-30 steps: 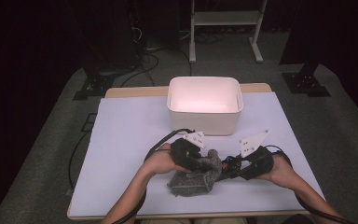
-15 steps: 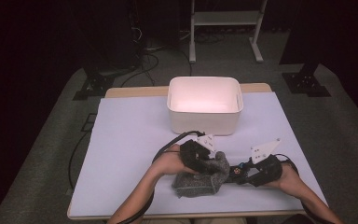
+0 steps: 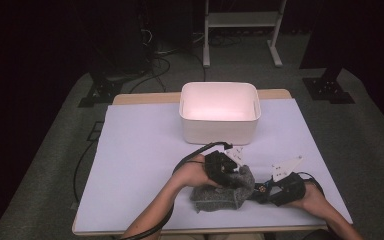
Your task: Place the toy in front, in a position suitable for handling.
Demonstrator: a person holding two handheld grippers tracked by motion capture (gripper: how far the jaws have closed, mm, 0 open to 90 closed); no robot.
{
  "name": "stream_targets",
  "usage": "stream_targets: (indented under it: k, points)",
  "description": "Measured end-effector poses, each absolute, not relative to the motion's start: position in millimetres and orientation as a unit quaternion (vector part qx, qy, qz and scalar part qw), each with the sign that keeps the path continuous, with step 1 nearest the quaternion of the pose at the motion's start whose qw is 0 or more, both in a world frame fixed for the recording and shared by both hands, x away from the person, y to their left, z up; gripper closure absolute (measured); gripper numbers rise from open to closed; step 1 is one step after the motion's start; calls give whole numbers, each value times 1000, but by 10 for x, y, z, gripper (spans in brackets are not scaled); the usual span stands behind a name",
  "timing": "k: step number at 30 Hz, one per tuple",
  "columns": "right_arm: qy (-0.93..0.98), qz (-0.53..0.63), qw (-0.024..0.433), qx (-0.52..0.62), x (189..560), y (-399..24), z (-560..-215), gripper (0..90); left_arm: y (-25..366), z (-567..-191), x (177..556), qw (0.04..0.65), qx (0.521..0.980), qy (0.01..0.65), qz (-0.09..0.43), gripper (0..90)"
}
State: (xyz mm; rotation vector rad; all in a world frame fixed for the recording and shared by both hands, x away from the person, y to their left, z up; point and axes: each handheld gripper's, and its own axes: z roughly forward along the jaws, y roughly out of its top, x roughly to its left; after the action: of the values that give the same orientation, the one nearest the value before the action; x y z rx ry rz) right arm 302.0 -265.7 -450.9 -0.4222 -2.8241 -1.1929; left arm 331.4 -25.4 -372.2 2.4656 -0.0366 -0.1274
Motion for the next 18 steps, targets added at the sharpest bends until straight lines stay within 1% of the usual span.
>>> stream_targets:
  k: [2,5,7,8,11,18]
  points:
    - [-916,-378,12,-136,2990,-2658,-4533,561,-287,-3739,3320,327,944,-15,-50,753]
    - [-915,-379,9,-138,2980,-2662,-4535,554,-298,-3739,3320,327,944,-14,-50,753]
    - [-915,-379,-3,-140,2977,-2663,-4527,438,-297,-3739,3315,327,944,-14,-49,753]
    - [-914,-378,-6,-146,2980,-2668,-4512,400,-296,-3740,3315,327,944,-14,-49,753]
    - [-914,-381,-10,-142,2984,-2671,-4457,399,-299,-3738,3319,326,944,-15,-48,753]
    - [-922,-369,-13,-115,3006,-2488,-4379,408,-303,-3735,3306,325,944,-15,-46,752]
